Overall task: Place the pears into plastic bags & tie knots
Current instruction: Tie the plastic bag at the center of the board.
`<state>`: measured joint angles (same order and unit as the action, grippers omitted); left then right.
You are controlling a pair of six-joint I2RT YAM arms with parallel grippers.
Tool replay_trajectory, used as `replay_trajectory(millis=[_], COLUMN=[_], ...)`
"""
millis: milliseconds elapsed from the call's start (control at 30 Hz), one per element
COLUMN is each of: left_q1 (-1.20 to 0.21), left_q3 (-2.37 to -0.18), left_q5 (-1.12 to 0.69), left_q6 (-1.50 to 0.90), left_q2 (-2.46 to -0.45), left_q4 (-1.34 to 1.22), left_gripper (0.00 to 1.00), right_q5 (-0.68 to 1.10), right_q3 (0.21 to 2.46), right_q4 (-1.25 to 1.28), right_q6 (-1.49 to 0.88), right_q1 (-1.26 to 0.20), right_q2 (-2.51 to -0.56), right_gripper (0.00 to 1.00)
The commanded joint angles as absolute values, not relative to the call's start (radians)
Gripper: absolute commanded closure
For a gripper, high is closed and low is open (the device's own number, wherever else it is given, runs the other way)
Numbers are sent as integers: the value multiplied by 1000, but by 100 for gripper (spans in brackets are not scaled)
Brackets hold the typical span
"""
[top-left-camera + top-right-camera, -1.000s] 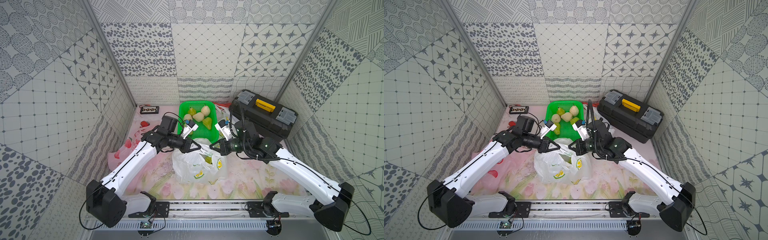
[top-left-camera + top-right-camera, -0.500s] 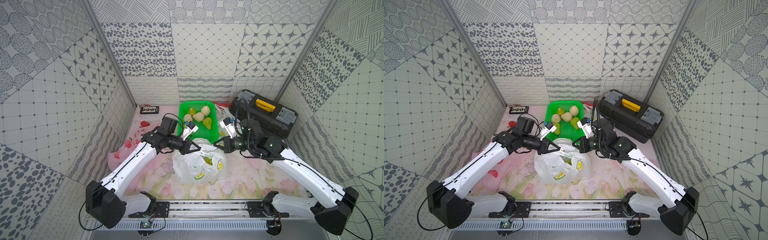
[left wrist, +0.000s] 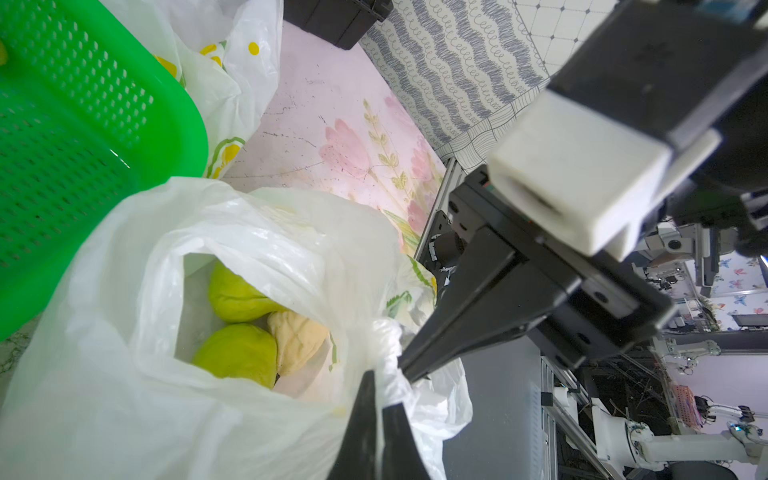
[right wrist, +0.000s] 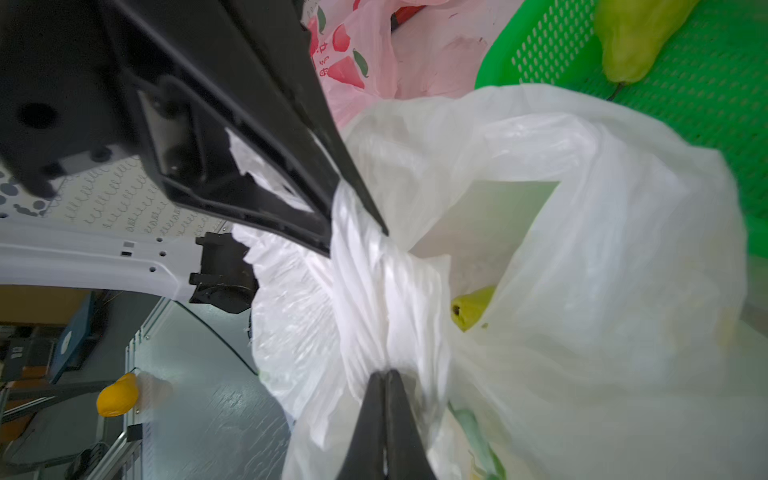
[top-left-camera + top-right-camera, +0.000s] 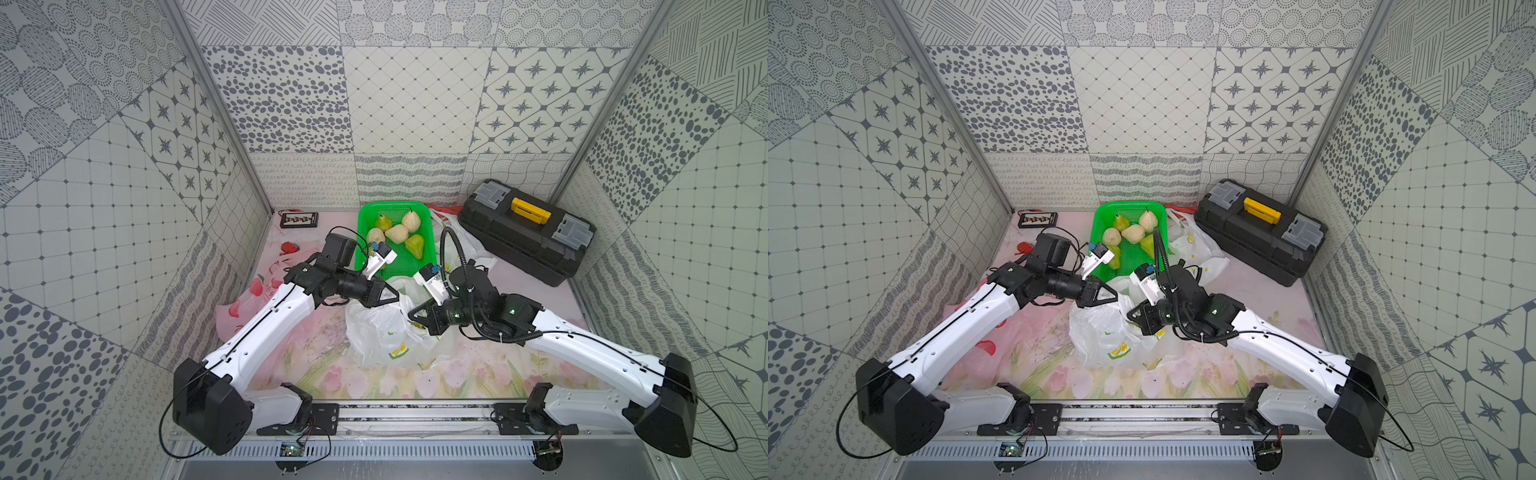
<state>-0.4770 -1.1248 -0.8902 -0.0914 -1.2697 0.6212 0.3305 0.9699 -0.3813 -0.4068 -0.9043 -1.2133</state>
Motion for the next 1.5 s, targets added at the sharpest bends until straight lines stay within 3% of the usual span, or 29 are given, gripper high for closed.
replay_trajectory(millis=[0, 167, 300, 500, 800, 967, 1100, 1233, 1333, 1467], left_q1=[-476, -483, -485, -492, -523, -526, -531, -531, -531, -532], left_q3=[-1122, -1100, -1094, -1080, -1091, -1099, -1124, -1130, -1128, -1094], left_q5=[-870, -894, -886, -881, -796, -765, -755, -734, -726, -695], left_q6=[-167, -188, -126, -94, -31, -15, -7, 3, 23, 60], left_q2=[-1256, -1235, -1208, -1198, -1232, -1239, -1263, -1262, -1250, -1189], left_q4=[465, 455, 534, 551, 628, 631, 647, 643, 645, 592], left_gripper=[100, 100, 79, 63, 59, 63, 73, 98, 100, 100], right_q5=[261, 167, 166, 189, 220, 240, 256, 252, 261, 366], right_q3=[922, 904, 887, 876, 881, 882, 896, 883, 880, 898], right_q4=[-296, -238, -186, -158, -121, -69, -64, -68, -103, -184], right_q6=[-360, -362, -395, -423, -482, -519, -525, -525, -507, -499], right_q1=[-919, -918, -917, -919, -927, -944, -954, -955, -940, -850], right_q2=[-1243, -1246, -1238, -1245, -1248, -1278, -1305, -1292, -1258, -1180], right_gripper=[100, 100, 100, 100, 100, 100, 100, 100, 100, 83])
